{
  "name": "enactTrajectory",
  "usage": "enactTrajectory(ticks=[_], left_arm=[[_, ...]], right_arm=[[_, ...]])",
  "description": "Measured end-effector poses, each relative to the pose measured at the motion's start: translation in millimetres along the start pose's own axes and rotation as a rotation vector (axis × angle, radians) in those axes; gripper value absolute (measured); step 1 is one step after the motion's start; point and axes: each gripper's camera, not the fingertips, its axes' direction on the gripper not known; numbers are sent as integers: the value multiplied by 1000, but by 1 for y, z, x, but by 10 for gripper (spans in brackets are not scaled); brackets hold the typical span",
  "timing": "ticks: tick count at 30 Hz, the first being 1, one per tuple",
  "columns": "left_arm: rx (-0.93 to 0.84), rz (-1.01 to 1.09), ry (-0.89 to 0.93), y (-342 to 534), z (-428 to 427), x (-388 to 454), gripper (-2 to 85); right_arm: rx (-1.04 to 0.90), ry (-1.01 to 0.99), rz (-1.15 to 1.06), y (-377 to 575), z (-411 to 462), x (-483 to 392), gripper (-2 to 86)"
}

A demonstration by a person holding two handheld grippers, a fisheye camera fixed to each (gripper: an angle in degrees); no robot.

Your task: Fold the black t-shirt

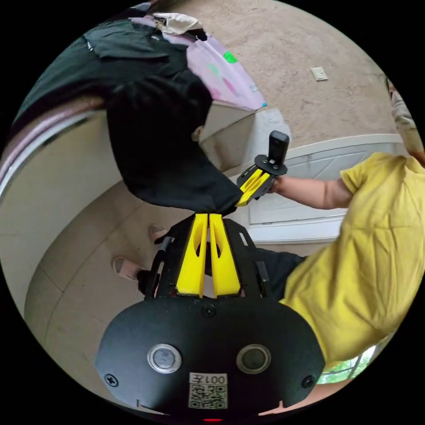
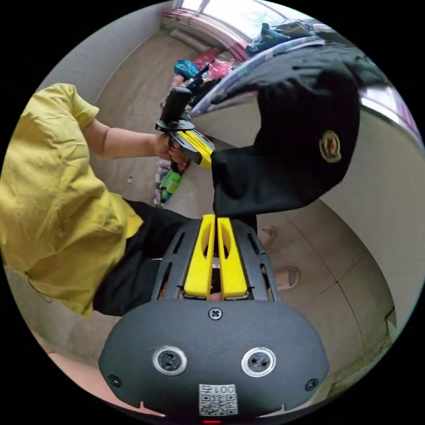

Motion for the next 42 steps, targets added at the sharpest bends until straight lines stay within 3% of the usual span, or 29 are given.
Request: enactTrajectory(ticks=[8,13,19,23,27,30,35,37,42], left_arm=[[114,0,157,-38,-169,112,-12],[214,-73,247,-69,-239,119,-12],[326,-167,432,-146,-324,77,-12],[384,-275,499,-239,-381,5,-12],[355,-593,444,-298,-396,-87,-12],[321,-730,445,-322,-397,-127,-12],[205,-683,386,-343,-400,-123,-12],[155,-614,332,-348,-400,-108,-12],[-30,-344,154,-363,-378,-40,-10]], right_arm=[[163,-69,-65,-47,-151,-73,2],[102,-94,-86,-97,-216,-65,2],[71,-316,-118,-201,-301,4,2],[440,-572,165,-258,-361,144,2],[825,-492,706,-233,-375,272,0],[800,-340,809,-226,-383,289,1],[840,-304,810,-204,-404,287,4],[782,-225,808,-202,-417,282,6],[310,146,714,-233,-436,276,9]])
